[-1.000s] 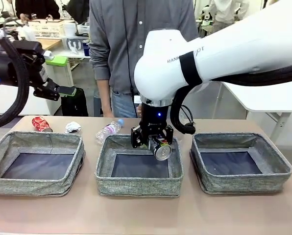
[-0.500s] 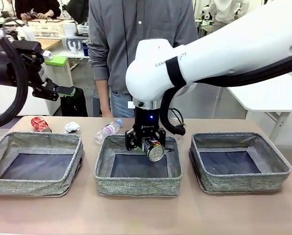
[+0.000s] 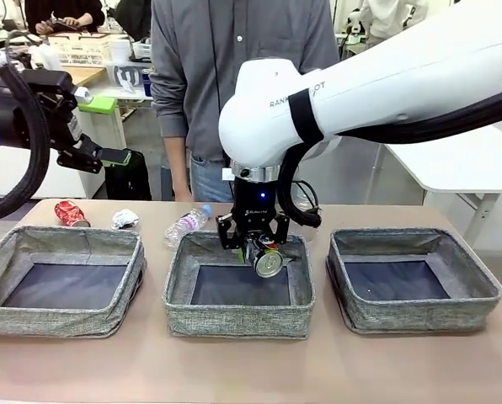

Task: Sort the waste into the appropriate baskets.
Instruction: Place the picked waste into the Fabric basket indicated by the person, then pick up the waste item pointed out by the person.

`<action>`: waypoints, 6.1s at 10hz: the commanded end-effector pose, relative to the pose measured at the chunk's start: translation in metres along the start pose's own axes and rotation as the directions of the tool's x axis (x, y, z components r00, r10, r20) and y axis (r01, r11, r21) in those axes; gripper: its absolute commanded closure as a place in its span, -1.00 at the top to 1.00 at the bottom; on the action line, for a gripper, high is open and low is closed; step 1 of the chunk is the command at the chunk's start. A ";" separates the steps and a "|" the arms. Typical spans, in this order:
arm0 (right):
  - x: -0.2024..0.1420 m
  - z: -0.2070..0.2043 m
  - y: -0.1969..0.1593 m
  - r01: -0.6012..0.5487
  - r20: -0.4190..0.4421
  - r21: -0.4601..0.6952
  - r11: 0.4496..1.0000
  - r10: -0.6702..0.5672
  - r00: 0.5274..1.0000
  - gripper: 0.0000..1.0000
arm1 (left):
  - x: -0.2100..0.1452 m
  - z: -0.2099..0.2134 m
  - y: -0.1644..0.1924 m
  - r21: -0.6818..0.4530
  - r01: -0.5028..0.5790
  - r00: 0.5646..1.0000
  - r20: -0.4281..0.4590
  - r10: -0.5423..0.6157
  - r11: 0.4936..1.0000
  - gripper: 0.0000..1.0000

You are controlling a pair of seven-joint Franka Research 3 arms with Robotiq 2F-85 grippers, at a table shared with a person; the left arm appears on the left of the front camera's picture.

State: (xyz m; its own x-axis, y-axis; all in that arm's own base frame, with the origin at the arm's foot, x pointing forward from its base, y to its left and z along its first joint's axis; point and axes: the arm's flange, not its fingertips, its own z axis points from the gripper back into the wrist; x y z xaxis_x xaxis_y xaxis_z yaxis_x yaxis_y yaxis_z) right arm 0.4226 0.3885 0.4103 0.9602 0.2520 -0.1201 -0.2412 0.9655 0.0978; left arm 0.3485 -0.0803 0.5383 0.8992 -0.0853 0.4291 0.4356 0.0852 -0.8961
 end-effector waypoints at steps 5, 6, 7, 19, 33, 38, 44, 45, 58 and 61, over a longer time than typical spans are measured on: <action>0.001 0.007 -0.006 0.020 0.013 -0.003 1.000 -0.020 1.000 1.00 | 0.000 -0.002 -0.001 -0.011 0.023 1.000 0.000 -0.023 1.000 1.00; 0.001 0.007 -0.007 0.025 0.012 0.000 1.000 -0.025 1.000 1.00 | 0.000 -0.002 -0.001 -0.011 0.023 1.000 0.000 -0.023 1.000 1.00; 0.001 0.009 -0.011 0.033 0.010 0.018 0.999 -0.033 0.999 1.00 | 0.000 -0.002 -0.001 -0.011 0.023 1.000 0.000 -0.023 1.000 1.00; -0.111 0.069 -0.196 -0.153 0.236 0.932 0.330 -0.228 0.945 1.00 | 0.000 -0.002 -0.001 -0.011 0.023 1.000 0.000 -0.023 1.000 1.00; -0.103 0.083 -0.210 -0.089 0.154 0.946 0.313 -0.189 0.970 1.00 | 0.000 -0.002 -0.001 -0.011 0.023 1.000 0.000 -0.023 1.000 1.00; -0.103 0.083 -0.210 -0.089 0.154 0.946 0.313 -0.189 0.970 1.00 | 0.000 -0.002 -0.001 -0.011 0.023 1.000 0.000 -0.023 1.000 1.00; -0.103 0.083 -0.210 -0.089 0.154 0.946 0.313 -0.189 0.970 1.00 | 0.000 -0.002 -0.001 -0.011 0.023 1.000 0.000 -0.023 1.000 1.00; -0.103 0.083 -0.210 -0.089 0.154 0.946 0.313 -0.189 0.970 1.00 | 0.000 0.000 0.000 0.001 0.000 1.000 0.000 0.000 1.000 1.00; -0.103 0.083 -0.210 -0.089 0.154 0.946 0.313 -0.189 0.970 1.00 | 0.122 0.005 0.121 0.942 -0.040 0.994 0.003 0.111 0.334 1.00; -0.103 0.083 -0.210 -0.089 0.154 0.946 0.313 -0.189 0.970 1.00 | 0.162 -0.002 0.176 0.948 -0.070 0.986 0.019 0.163 0.312 1.00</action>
State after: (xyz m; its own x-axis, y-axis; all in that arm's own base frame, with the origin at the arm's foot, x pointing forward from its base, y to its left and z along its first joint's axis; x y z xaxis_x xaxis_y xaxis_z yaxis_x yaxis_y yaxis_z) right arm 0.3837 0.1545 0.4790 0.9985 0.0435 0.0347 -0.0430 0.2061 0.9776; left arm 0.5516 -0.0720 0.4404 0.9532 -0.0782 0.2921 0.1450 0.9659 -0.2146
